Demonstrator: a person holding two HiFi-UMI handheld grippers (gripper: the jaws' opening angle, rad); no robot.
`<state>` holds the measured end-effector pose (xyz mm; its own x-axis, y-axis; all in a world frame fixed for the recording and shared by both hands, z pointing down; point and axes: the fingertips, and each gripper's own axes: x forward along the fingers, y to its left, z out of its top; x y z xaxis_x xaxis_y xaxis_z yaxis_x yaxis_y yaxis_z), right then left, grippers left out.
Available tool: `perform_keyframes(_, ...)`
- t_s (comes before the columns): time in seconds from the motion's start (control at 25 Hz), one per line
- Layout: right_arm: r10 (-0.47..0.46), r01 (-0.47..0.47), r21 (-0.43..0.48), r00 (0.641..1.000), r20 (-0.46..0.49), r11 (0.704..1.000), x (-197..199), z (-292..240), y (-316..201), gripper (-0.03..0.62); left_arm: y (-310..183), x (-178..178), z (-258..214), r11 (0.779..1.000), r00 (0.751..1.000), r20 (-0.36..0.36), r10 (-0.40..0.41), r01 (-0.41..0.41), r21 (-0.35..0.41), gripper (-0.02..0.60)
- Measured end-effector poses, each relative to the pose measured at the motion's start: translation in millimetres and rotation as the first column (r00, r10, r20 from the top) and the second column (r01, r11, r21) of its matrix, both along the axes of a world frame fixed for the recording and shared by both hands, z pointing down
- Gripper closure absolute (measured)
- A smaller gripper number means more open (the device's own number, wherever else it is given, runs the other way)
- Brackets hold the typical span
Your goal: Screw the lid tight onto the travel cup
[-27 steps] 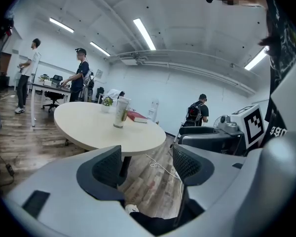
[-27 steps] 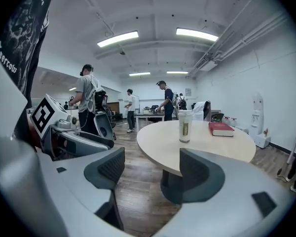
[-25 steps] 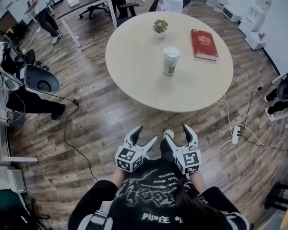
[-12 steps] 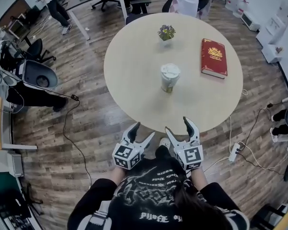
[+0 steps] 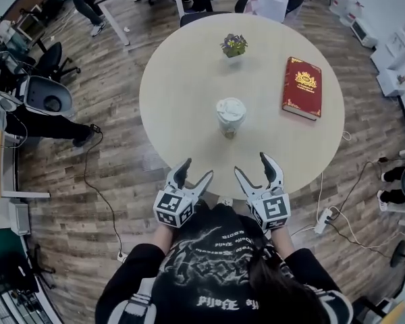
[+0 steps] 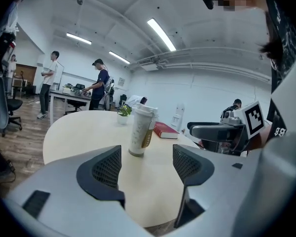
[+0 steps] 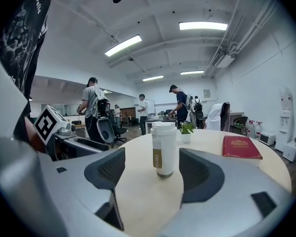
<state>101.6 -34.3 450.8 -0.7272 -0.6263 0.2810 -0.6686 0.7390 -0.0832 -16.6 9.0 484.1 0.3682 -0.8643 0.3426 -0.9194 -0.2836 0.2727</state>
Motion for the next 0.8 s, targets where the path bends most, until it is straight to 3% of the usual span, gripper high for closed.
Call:
perform_keyframes(0.2,-0.032,0.032,-0.012,0.999,-0.014,0.999,-7.6,-1.0,-9.7,0.273,-36.9,-13.9,-2.2,0.999,0.996,0.082,0.034,-0.035,0.005,0.243)
perform_keyframes(0.52,0.044,-0.044,0.018,0.998,-0.034,0.999,-13.1,-12.2,-38.8,0.273,-96.7,-19.8,14.8,0.988,0.983,0.094,0.155,-0.154,-0.021,0.242)
perform_keyframes(0.8,0.118,-0.118,0.004,0.991,-0.056,0.993,-12.3,-7.0,-54.3,0.273,-145.6,-18.4,32.8,0.962,0.951,0.143,0.273,-0.273,-0.022,0.242)
